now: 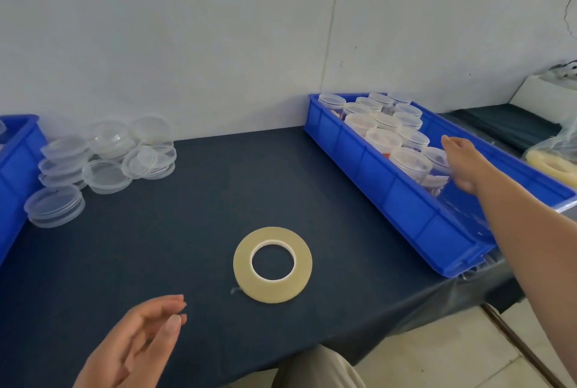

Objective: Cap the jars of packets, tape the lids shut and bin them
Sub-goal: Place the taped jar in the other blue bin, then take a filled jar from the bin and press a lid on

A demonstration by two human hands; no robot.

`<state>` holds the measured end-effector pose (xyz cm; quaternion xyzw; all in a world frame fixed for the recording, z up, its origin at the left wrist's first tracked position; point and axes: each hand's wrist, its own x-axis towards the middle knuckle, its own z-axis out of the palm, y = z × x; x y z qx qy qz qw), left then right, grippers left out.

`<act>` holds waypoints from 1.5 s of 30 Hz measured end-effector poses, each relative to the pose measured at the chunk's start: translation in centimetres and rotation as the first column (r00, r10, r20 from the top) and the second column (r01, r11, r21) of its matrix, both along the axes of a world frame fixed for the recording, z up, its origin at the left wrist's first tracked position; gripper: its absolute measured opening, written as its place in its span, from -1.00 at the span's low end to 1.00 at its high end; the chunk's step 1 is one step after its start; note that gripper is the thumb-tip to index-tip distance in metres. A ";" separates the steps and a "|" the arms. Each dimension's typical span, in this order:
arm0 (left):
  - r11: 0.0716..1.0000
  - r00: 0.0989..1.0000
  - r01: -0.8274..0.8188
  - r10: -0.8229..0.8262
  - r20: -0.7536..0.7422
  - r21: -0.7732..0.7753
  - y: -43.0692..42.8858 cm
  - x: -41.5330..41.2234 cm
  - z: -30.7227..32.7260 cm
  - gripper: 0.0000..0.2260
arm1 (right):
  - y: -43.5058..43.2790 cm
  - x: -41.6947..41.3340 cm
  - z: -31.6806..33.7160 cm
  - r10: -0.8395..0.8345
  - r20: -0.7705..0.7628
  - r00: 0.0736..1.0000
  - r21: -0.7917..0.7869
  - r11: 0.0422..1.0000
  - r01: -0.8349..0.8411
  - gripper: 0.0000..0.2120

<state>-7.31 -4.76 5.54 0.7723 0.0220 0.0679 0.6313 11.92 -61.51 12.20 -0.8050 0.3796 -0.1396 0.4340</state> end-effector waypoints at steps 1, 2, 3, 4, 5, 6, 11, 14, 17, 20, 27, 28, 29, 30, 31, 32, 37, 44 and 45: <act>1.000 1.000 0.009 -0.009 -0.010 -0.006 -0.1 0.0 0.0 -0.75 | -0.2 0.0 0.3 -0.031 -0.019 0.999 0.043 0.999 0.032 -0.36; 1.000 1.000 0.018 -0.018 -0.019 -0.012 -0.2 0.1 0.0 -0.75 | -0.3 -0.1 0.5 -0.039 -0.056 0.998 0.076 0.996 0.043 -0.25; 0.999 0.999 0.029 -0.029 -0.026 -0.018 -0.3 0.2 0.0 -0.74 | -0.4 -0.2 0.6 -0.029 -0.103 0.994 0.094 0.995 0.038 -0.16; 0.999 0.999 0.040 -0.041 -0.032 -0.022 -0.4 0.2 0.0 -0.74 | -0.4 -0.3 0.7 -0.005 -0.155 0.988 0.102 0.995 0.021 -0.08; 0.998 0.998 0.054 -0.055 -0.037 -0.024 -0.5 0.2 0.1 -0.74 | -0.1 -0.4 0.7 0.024 -0.195 0.981 0.114 0.994 -0.002 -0.02; 0.998 0.997 0.065 -0.066 -0.040 -0.026 -0.6 0.3 0.2 -0.74 | 0.3 -0.5 0.7 0.054 -0.215 0.975 0.128 0.991 -0.026 0.02; 0.995 0.993 0.092 -0.093 -0.066 -0.030 -0.7 0.3 0.3 -0.74 | 2.8 0.1 0.1 0.070 -0.156 0.985 0.121 0.991 -0.051 0.00; 0.995 0.992 0.095 -0.097 -0.086 -0.021 -0.2 0.1 0.2 -0.73 | 3.0 0.0 -0.3 0.051 -0.133 0.990 0.134 0.990 -0.033 -0.02; 0.995 0.989 0.097 -0.098 -0.109 -0.015 0.4 -0.2 0.3 -0.72 | 2.5 -0.4 0.0 0.066 -0.165 0.984 0.116 0.992 -0.048 0.00; 0.994 0.985 0.109 -0.112 -0.130 -0.028 0.9 -0.3 0.6 -0.77 | 3.3 -0.6 1.4 0.053 -0.252 0.966 -0.099 0.992 -0.081 -0.02; 0.993 0.987 0.121 -0.121 -0.105 -0.008 0.5 -0.6 0.6 -0.83 | 13.8 -2.0 5.2 0.359 0.071 0.931 -0.514 0.813 -0.274 -0.32; 0.994 0.989 0.111 -0.111 -0.094 -0.013 0.4 -0.6 0.6 -0.84 | 16.0 -2.7 5.2 0.432 0.117 0.894 -0.559 0.773 -0.300 -0.39; 0.995 0.991 0.101 -0.102 -0.086 -0.019 0.3 -0.6 0.5 -0.84 | 18.4 -3.4 5.1 0.509 0.147 0.848 -0.608 0.723 -0.328 -0.46; 0.995 0.992 0.095 -0.096 -0.082 -0.018 0.3 -0.6 0.4 -0.84 | 20.9 -4.2 4.9 0.591 0.159 0.791 -0.657 0.661 -0.362 -0.55; 0.996 0.992 0.094 -0.094 -0.080 -0.009 0.3 -0.7 0.3 -0.84 | 23.3 -4.9 4.6 0.670 0.150 0.727 -0.695 0.595 -0.405 -0.65; 0.995 0.992 0.098 -0.097 -0.081 0.004 0.4 -0.8 0.2 -0.84 | 25.6 -5.6 4.1 0.735 0.118 0.668 -0.713 0.531 -0.458 -0.75; 0.991 0.991 0.111 -0.105 -0.088 0.069 1.3 -1.2 -0.2 -0.71 | 34.1 -7.0 -1.4 0.826 -0.051 0.561 -0.639 0.404 -0.654 -0.68; 0.987 0.998 0.007 0.002 -0.057 0.163 3.6 -1.2 -0.8 -0.49 | 42.2 -10.8 -10.2 0.892 0.118 0.436 -0.770 0.360 -0.527 -0.55; 0.980 0.999 -0.001 0.012 -0.053 0.200 4.1 -1.1 -0.7 -0.46 | 43.0 -11.2 -11.4 0.916 0.120 0.382 -0.796 0.319 -0.514 -0.56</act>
